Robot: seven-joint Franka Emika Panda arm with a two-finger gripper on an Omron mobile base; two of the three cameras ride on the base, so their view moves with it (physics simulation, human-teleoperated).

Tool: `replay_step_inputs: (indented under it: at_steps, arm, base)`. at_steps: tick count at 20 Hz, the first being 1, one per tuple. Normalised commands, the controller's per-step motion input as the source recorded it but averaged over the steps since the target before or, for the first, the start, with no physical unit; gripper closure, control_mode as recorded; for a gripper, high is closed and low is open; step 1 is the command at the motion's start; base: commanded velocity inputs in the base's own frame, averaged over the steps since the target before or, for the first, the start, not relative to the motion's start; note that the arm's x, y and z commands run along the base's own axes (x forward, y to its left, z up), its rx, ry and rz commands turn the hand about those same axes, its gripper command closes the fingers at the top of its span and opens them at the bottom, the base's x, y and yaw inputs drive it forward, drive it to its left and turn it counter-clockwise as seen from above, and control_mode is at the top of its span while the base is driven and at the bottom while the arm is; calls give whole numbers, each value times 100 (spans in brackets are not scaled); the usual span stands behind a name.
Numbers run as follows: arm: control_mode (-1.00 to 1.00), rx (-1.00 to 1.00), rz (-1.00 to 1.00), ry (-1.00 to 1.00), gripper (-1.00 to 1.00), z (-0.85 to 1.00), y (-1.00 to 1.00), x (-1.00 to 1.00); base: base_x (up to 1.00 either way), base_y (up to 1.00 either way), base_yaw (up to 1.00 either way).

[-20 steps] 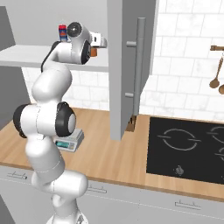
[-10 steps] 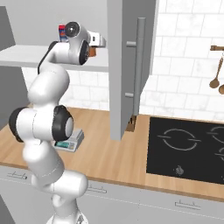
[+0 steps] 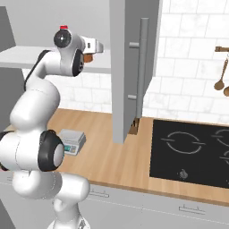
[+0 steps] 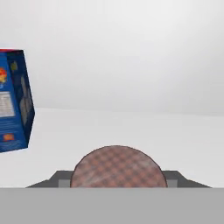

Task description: Pick the jam and place it on the digital scale for weighing, and close the cabinet.

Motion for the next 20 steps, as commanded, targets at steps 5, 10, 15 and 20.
replay_step_inputs:
  at_steps: [5, 10, 15, 20]
  arm:
    - [-100, 0, 0, -2, 100, 7, 9, -86]
    - [-100, 0, 0, 6, 100, 13, 6, -88]
    - [-100, 0, 1, 8, 100, -8, 8, -100]
    - [-100, 0, 0, 10, 100, -42, 46, -100]
  base:
    - [0, 0, 0]
    - [0, 0, 0]
    - [0, 0, 0]
    - [0, 0, 0]
